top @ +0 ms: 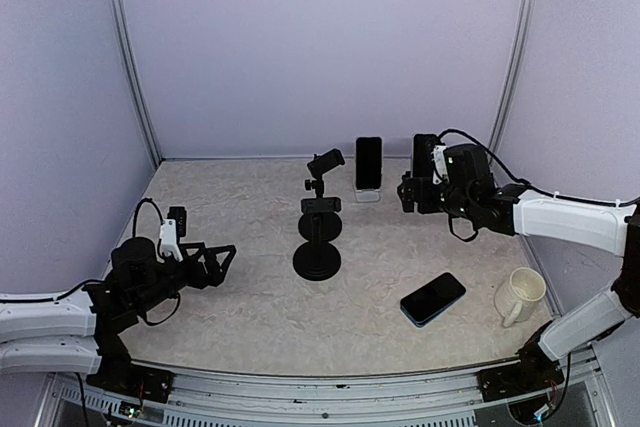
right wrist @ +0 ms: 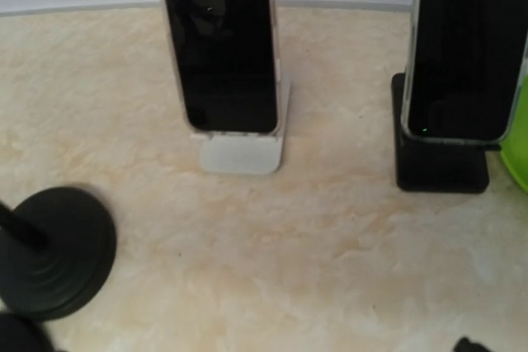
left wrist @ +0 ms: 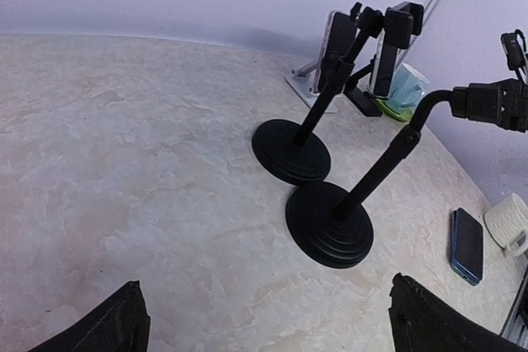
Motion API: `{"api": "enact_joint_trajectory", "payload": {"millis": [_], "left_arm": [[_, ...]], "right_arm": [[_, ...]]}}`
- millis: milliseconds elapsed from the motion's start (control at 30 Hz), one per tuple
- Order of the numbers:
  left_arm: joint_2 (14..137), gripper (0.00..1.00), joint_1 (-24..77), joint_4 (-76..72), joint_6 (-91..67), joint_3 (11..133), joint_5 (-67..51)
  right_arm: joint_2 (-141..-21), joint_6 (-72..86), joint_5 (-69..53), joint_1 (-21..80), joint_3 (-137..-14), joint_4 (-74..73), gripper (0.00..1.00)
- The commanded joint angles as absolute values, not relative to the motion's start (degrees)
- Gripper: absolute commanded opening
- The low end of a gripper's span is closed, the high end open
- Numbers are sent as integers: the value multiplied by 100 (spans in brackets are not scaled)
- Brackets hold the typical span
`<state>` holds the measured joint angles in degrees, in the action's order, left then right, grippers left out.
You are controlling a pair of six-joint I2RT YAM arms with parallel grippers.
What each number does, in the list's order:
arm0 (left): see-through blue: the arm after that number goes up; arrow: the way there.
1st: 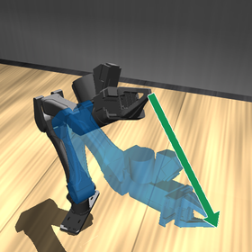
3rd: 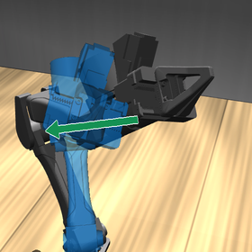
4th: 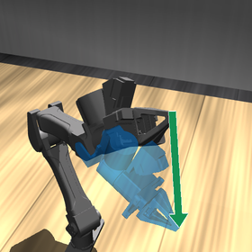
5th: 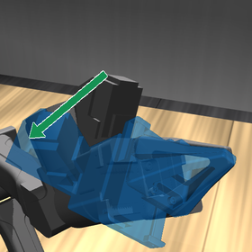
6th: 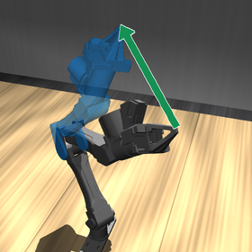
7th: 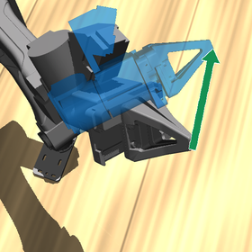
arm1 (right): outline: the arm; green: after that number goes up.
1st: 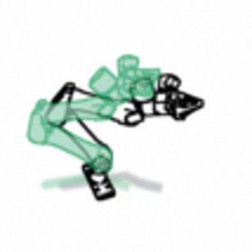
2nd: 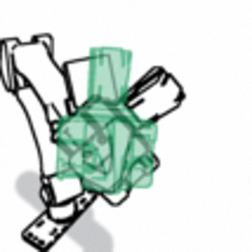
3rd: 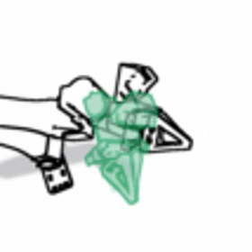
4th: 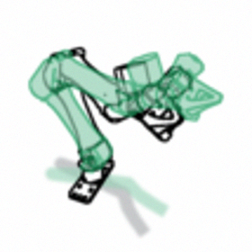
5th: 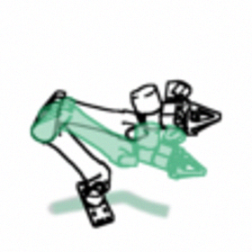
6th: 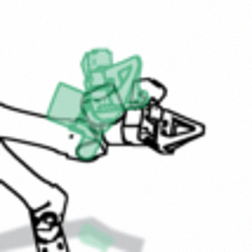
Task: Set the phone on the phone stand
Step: Pick up the phone from the phone.
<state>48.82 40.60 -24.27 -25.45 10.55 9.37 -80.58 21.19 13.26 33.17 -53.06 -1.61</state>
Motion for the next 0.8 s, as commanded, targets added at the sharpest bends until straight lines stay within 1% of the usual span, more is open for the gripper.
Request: {"api": "enact_joint_trajectory", "payload": {"millis": [0, 267, 367, 500, 600, 767], "left_arm": [[4707, 99, 4588, -2132, -2472, 1303, 1353], [4421, 99, 6090, -1002, -2878, 2038, 2606], [4434, 99, 6680, -810, -3065, 2153, 3049], [4892, 99, 7291, -696, -3292, 2375, 3479], [5456, 99, 7625, -383, -3365, 2815, 3724], [5897, 99, 7950, 64, -3363, 3452, 3824]], "right_arm": [[-7701, 2183, 1035, 3357, -5015, -308, 100], [-7409, 2479, 71, 3357, -4491, -17, 100], [-7286, 2499, -20, 3357, -4402, -20, 100], [-7034, 2589, -77, 3357, -4235, 60, 100], [-6909, 2762, 1, 3355, -4101, 149, 100], [-6888, 2916, 294, 3357, -3943, 257, 100]]}}
